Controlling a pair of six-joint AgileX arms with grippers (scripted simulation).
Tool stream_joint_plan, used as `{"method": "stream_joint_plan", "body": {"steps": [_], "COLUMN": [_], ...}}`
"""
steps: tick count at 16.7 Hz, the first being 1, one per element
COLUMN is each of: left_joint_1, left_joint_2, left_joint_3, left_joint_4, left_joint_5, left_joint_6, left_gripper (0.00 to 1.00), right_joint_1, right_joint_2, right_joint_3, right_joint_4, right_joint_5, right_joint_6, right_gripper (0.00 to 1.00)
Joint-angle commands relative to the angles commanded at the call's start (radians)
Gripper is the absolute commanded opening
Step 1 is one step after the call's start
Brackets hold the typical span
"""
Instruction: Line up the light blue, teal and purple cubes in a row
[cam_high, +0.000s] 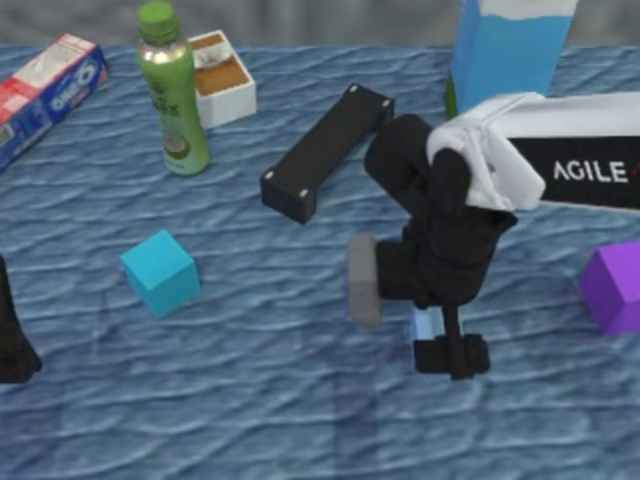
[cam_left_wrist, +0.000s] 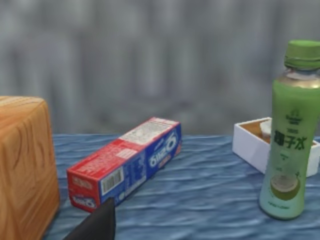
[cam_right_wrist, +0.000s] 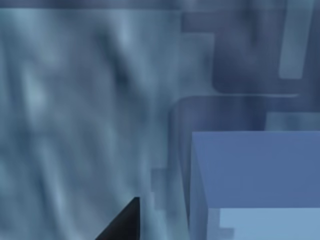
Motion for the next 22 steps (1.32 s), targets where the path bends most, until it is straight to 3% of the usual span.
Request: {"method": "stream_joint_plan", "body": {"steps": [8,15,22], "left_joint_1": [0.000,0.000,-0.002], "left_joint_2": [0.000,0.000,0.009], "left_joint_3": [0.000,0.000,0.009], "left_joint_4": [0.000,0.000,-0.006], "left_joint_5": [0.000,0.000,0.001], "left_joint_6": [0.000,0.000,0.003], "left_gripper": [1.00,1.00,1.00], "right_joint_1": [-0.001,0.004,-0.003], "right_joint_2": [-0.002,-0.076,-0.096], "right_joint_3": [0.003,0.142,0.150], "right_joint_4": [-0.004,-0.226,-0.239], "right_joint_5": [0.000,-0.001,-0.002], "right_joint_6": [-0.001,-0.006,-0.002], "right_gripper": [1.00,1.00,1.00]}}
